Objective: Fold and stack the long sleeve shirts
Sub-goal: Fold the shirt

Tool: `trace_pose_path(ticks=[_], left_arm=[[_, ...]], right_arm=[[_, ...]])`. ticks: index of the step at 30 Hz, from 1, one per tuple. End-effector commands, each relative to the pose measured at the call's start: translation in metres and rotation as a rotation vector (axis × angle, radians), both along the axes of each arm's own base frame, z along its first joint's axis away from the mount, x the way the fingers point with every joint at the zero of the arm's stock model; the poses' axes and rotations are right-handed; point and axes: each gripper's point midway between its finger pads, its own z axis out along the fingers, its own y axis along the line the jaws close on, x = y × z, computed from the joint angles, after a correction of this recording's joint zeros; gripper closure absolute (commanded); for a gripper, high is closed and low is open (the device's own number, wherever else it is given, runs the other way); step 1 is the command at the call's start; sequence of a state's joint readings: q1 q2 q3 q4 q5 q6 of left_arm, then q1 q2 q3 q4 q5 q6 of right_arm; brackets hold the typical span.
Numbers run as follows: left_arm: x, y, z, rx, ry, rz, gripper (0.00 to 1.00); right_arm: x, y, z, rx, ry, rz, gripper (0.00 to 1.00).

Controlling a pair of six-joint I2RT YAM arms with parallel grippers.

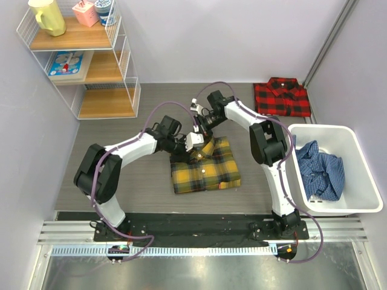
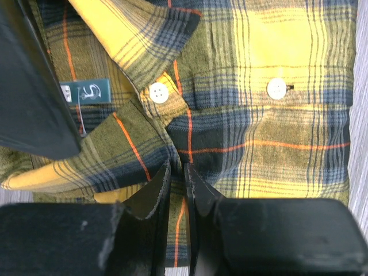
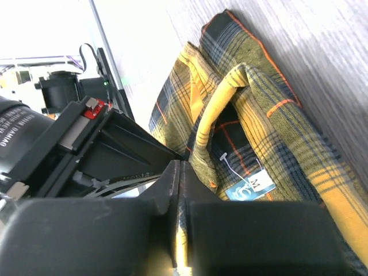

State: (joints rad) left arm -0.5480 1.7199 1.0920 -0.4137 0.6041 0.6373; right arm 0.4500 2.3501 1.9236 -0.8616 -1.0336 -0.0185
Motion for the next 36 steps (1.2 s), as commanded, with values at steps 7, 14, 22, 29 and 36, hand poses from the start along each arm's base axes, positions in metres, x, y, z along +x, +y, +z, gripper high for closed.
trace_pose_path(ticks=[7,14,22,29,36], left_arm=[[-0.005,0.002,0.006,0.012,-0.029,-0.03,0.85],[-0.004,0.001,0.004,0.017,-0.027,-0.031,0.85],[-0.009,0.008,-0.001,0.054,-0.019,-0.053,0.87],[-0.009,0.017,-0.008,0.108,-0.033,-0.066,0.88],[0.002,0.033,0.015,0.091,-0.017,0.066,0.58]], right_arm=[[0.006,-0.003,0.011,-0.072,-0.16,0.03,0.45],[-0.008,-0.002,-0.002,-0.095,-0.161,0.071,0.44],[-0.007,0.009,0.034,0.025,-0.14,0.065,0.99],[0.014,0.012,0.038,0.046,-0.18,-0.02,0.99],[0.025,0.006,0.028,-0.001,-0.218,-0.045,0.64]])
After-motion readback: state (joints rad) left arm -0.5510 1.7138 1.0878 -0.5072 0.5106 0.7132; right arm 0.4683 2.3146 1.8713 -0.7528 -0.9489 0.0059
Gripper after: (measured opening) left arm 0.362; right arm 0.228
